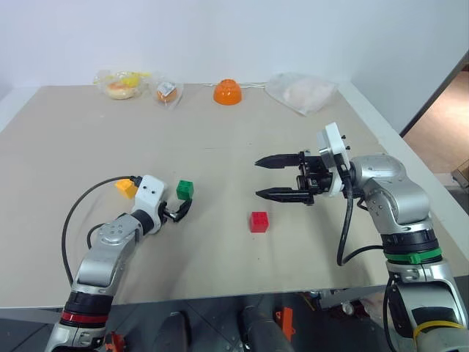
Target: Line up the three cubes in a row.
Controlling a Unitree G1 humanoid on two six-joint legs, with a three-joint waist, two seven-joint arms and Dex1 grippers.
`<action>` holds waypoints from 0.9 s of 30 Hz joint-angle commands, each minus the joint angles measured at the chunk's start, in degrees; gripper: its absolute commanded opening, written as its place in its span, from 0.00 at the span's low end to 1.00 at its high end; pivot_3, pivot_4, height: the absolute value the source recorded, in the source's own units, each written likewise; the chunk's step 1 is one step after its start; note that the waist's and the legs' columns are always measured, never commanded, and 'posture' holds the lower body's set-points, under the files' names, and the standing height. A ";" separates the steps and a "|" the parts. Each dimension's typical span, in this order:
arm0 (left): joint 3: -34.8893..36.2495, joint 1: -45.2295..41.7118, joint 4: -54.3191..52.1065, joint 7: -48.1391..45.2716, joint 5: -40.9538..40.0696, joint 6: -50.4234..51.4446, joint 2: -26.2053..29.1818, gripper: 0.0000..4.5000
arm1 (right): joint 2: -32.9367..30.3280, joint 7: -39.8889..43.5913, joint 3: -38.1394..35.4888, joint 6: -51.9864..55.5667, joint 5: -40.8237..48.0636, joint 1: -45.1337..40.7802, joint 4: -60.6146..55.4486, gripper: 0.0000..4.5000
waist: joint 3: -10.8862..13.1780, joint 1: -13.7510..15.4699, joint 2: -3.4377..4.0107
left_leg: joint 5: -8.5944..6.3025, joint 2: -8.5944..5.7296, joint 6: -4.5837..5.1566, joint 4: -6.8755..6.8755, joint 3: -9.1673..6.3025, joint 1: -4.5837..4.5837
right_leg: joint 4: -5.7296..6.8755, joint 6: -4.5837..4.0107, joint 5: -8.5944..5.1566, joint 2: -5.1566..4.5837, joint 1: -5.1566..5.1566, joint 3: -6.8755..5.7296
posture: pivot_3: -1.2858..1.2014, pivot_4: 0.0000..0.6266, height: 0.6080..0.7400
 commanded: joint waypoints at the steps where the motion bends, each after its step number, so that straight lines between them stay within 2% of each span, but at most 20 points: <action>1: -0.03 -1.70 -1.25 1.89 0.82 1.75 -0.80 1.00 | 0.41 -0.59 -0.43 -0.73 0.46 -0.26 -1.51 0.78 | 0.00 0.01 0.00 | 0.00 0.00 0.00 0.00 0.00 0.00 | 0.00 0.00 0.00 0.00 0.00 0.00 | 0.52 0.24 1.00; 10: 0.23 -3.69 -1.87 4.71 1.44 4.67 -3.03 1.00 | 0.57 -1.06 -0.48 -1.37 0.09 0.80 -1.66 0.78 | 0.00 0.02 0.00 | 0.00 -0.02 0.00 0.00 -0.03 0.00 | 0.00 0.01 0.00 0.00 0.02 0.00 | 0.52 0.24 1.00; 11: 0.42 -3.92 -1.81 4.45 1.02 4.44 -3.26 0.88 | 0.58 -1.12 -0.47 -1.43 0.05 0.93 -1.68 0.79 | 0.00 0.02 0.00 | 0.00 -0.02 0.00 0.01 -0.03 0.00 | 0.00 0.01 0.00 0.00 0.02 0.00 | 0.52 0.24 1.00; 19: 0.35 -4.74 -1.52 3.07 0.42 4.41 -3.14 0.29 | 0.34 -1.17 -0.54 -1.62 0.04 1.30 -1.72 0.79 | 0.00 0.01 0.00 | 0.00 -0.02 0.00 -0.02 -0.03 -0.01 | 0.00 0.01 0.00 0.01 -0.01 0.00 | 0.52 0.24 1.00; 23: 0.51 -6.17 0.50 -0.19 0.45 1.07 -1.14 0.28 | 0.19 -1.05 -0.56 -1.83 -0.06 1.55 -1.80 0.79 | 0.00 0.01 0.00 | 0.00 -0.03 0.00 -0.01 -0.03 -0.02 | 0.00 0.01 0.00 0.01 -0.01 0.00 | 0.52 0.24 1.00; 27: 1.77 -7.08 2.20 -7.25 -1.89 -4.58 1.49 0.28 | -0.07 -1.02 -0.76 -1.37 0.27 1.79 -2.48 0.79 | 0.00 0.00 0.00 | 0.00 -0.02 0.00 -0.01 -0.03 -0.02 | 0.00 0.01 0.00 0.01 -0.02 0.00 | 0.52 0.24 1.00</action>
